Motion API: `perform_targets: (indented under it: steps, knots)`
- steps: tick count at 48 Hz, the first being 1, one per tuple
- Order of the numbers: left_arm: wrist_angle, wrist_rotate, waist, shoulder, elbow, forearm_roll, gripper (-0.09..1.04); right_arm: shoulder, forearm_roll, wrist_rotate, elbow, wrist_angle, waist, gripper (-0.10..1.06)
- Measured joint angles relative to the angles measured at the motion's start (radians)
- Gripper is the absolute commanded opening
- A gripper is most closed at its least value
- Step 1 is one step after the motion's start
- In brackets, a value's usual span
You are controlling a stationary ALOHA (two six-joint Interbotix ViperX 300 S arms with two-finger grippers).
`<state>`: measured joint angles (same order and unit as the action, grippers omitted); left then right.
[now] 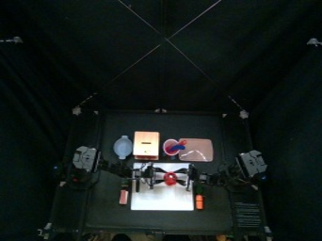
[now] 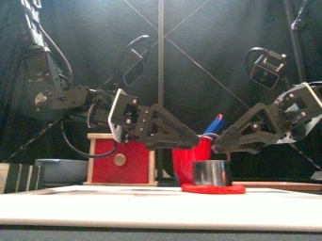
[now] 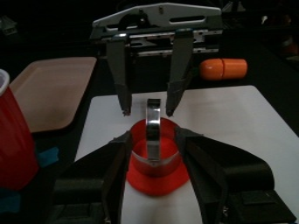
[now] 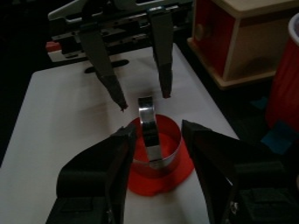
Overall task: Get the cutter from the drawer then cut the dough then place the extra dough in the bowl
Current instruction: Cut the dough
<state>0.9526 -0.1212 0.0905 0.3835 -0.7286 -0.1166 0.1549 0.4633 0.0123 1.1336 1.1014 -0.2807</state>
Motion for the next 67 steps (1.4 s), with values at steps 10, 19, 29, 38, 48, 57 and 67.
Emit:
perform_targets:
  steps: [10, 19, 29, 38, 48, 57, 67]
  knots:
    - [-0.029, 0.000, -0.008, 0.029, 0.034, 0.015, 0.81, 0.000, -0.034, -0.009, 0.003, 0.002, -0.009, 0.82]
    - [-0.052, -0.002, -0.011, 0.029, 0.043, 0.017, 0.81, 0.000, -0.074, 0.000, 0.006, 0.000, -0.014, 0.82]
    - [-0.063, -0.002, -0.015, 0.028, 0.041, 0.017, 0.80, -0.003, -0.052, -0.003, 0.008, -0.009, -0.011, 0.82]
    - [-0.063, -0.002, -0.017, 0.028, 0.041, 0.012, 0.80, -0.006, -0.046, -0.008, 0.005, -0.040, -0.012, 0.82]
    - [-0.063, 0.000, -0.018, 0.029, 0.041, 0.011, 0.80, -0.014, -0.008, 0.005, -0.011, -0.091, -0.011, 0.82]
    - [-0.063, 0.000, -0.018, 0.029, 0.041, 0.008, 0.80, -0.015, -0.006, 0.006, -0.014, -0.100, -0.011, 0.80]
    - [-0.072, 0.000, -0.018, 0.029, 0.041, 0.008, 0.76, -0.014, -0.006, 0.009, -0.006, -0.100, -0.009, 0.65]
